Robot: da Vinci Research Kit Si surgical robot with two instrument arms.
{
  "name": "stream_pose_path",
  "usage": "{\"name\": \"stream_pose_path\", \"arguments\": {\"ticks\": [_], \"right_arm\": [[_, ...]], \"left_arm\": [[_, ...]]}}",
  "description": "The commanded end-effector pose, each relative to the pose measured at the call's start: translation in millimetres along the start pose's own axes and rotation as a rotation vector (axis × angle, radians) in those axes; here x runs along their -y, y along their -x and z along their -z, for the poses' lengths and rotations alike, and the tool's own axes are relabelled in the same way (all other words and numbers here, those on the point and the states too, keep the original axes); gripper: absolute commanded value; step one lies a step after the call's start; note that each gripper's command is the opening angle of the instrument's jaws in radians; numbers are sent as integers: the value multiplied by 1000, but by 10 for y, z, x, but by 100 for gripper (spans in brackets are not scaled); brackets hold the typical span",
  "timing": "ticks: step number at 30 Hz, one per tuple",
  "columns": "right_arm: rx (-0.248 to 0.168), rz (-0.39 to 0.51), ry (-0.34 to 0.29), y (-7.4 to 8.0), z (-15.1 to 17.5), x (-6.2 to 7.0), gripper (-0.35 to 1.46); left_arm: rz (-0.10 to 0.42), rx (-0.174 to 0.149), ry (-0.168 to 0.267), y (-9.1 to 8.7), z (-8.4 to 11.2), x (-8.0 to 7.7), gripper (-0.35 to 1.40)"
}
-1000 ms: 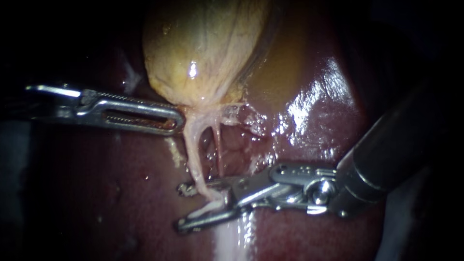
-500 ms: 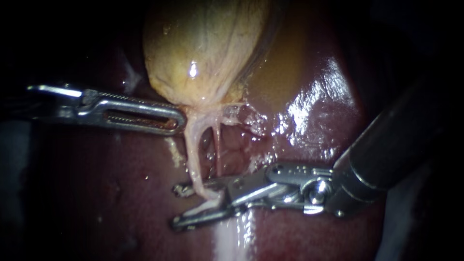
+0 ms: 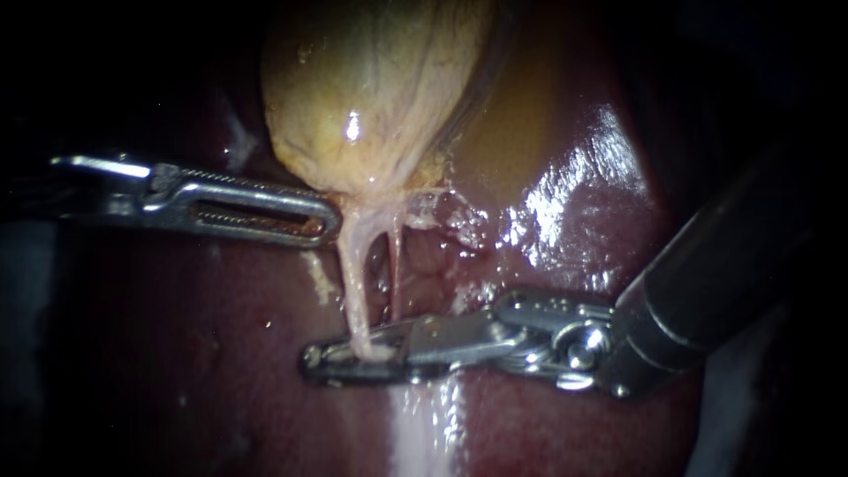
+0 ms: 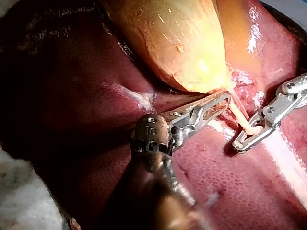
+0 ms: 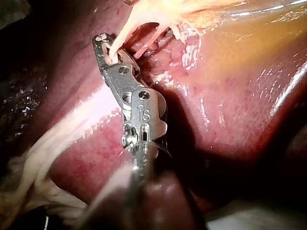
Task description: Clipping first clip left tube
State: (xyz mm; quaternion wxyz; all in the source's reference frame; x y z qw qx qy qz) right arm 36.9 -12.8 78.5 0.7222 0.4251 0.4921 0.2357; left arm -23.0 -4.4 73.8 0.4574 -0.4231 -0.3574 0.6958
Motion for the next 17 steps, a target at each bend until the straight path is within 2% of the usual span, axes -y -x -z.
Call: {"name": "stream_pose_path", "arguments": {"ticks": [1,17], "right_arm": [[1,0,1,0,0,0,-35],[1,-5,0,2,2,-2,-35]], "left_arm": [[0,0,0,0,0,0,-35],[0,0,0,0,0,1,-35]]}}
